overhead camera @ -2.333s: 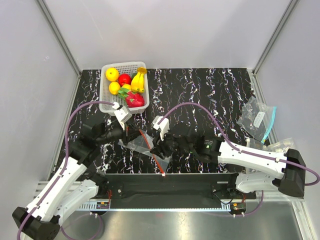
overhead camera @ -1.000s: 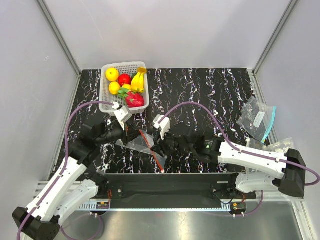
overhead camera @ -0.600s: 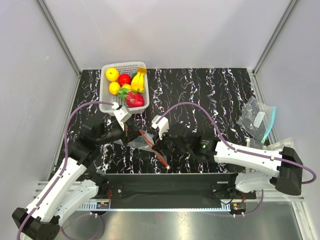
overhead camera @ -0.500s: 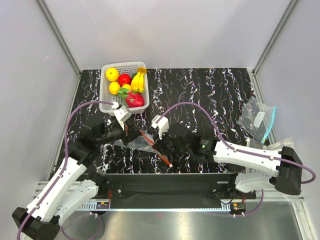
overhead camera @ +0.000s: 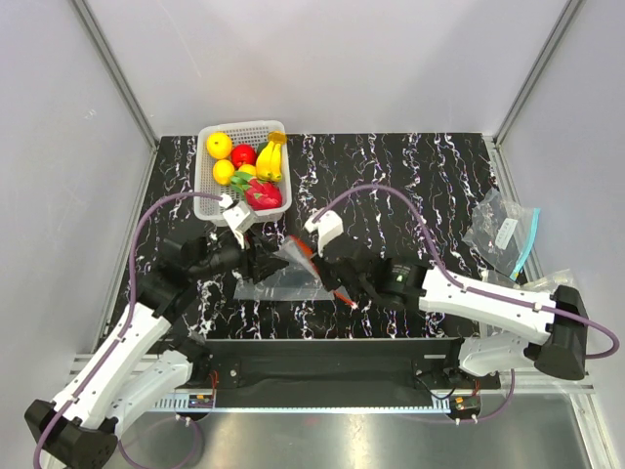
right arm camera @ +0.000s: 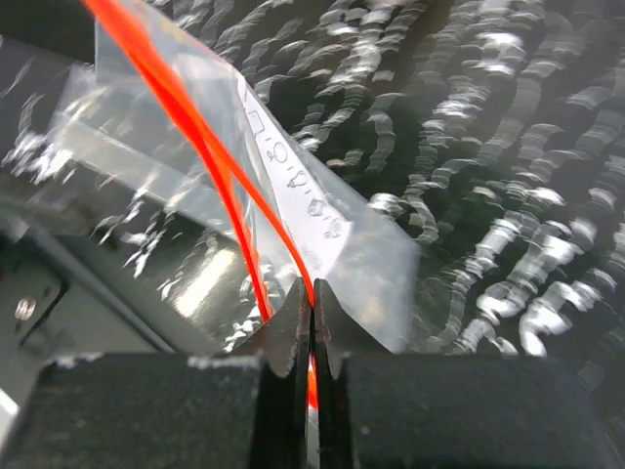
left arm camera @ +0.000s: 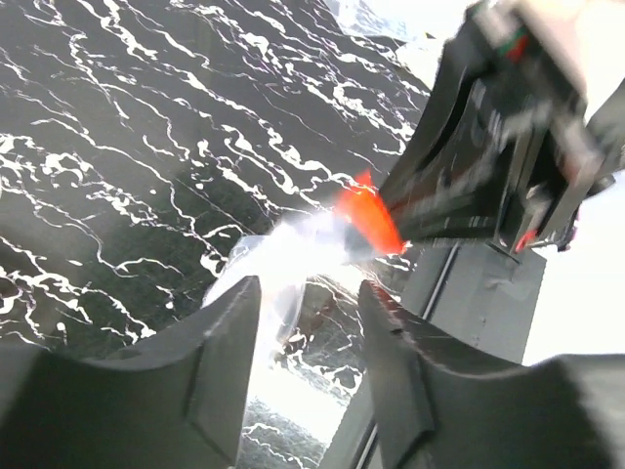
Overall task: Place the food in the zip-top bag and seal the zipper
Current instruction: Open the zipper of the food storage bag.
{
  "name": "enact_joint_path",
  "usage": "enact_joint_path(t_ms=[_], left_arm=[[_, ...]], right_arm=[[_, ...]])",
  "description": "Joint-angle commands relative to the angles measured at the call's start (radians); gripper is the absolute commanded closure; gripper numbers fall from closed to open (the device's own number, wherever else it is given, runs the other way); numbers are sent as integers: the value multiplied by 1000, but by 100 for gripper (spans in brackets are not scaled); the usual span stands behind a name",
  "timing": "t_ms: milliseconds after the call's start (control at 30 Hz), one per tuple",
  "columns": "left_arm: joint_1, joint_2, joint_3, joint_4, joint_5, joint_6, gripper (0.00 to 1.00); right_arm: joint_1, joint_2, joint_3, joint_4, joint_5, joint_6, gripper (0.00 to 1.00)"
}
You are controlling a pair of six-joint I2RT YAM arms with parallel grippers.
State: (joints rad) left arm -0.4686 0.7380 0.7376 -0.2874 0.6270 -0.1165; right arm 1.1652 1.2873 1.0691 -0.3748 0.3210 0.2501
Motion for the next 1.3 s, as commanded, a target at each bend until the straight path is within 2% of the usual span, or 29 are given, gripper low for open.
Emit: enact_joint_path(t_ms=[0,100,133,200,233,267,333,433,567,667,700,933,1267], left_arm=[[-4,24,86,51,-55,-72,40],[-5,75,117,88,-93,-179,32],[-2,92,117,102,-105,-207,19],[-4,101,97,160,-148,-303,10],[-2,100,80,187,-162,-336,2],[-4,95,47,242,-188,-368,1],[-2,110,23,267,-208,-468,1],[-46,147,13,284,-230,-480,1],[-120,153,-32,372,-324,-468,1],[-153,196,-32,404,-329,-472,7],[-160,222,-32,415,-328,-471,15],[-220,264,-73,498,-371,-434,27],[-265,308,-72,531,-412,-407,34]], right_arm=[[-22,-43,165,-226,249,131,100],[-90,-25,262,-366,292,201,100],[-97,-25,273,-378,315,209,100],[-122,-26,281,-391,326,219,100],[-133,-25,285,-398,320,233,100],[-163,-19,291,-400,305,259,100],[-196,4,305,-408,253,279,99],[-206,64,367,-453,276,345,100],[-206,128,410,-446,248,388,100],[-205,165,417,-438,247,411,100],[-205,171,414,-425,234,413,100],[-205,179,391,-352,173,426,100],[-205,196,390,-316,127,433,100]])
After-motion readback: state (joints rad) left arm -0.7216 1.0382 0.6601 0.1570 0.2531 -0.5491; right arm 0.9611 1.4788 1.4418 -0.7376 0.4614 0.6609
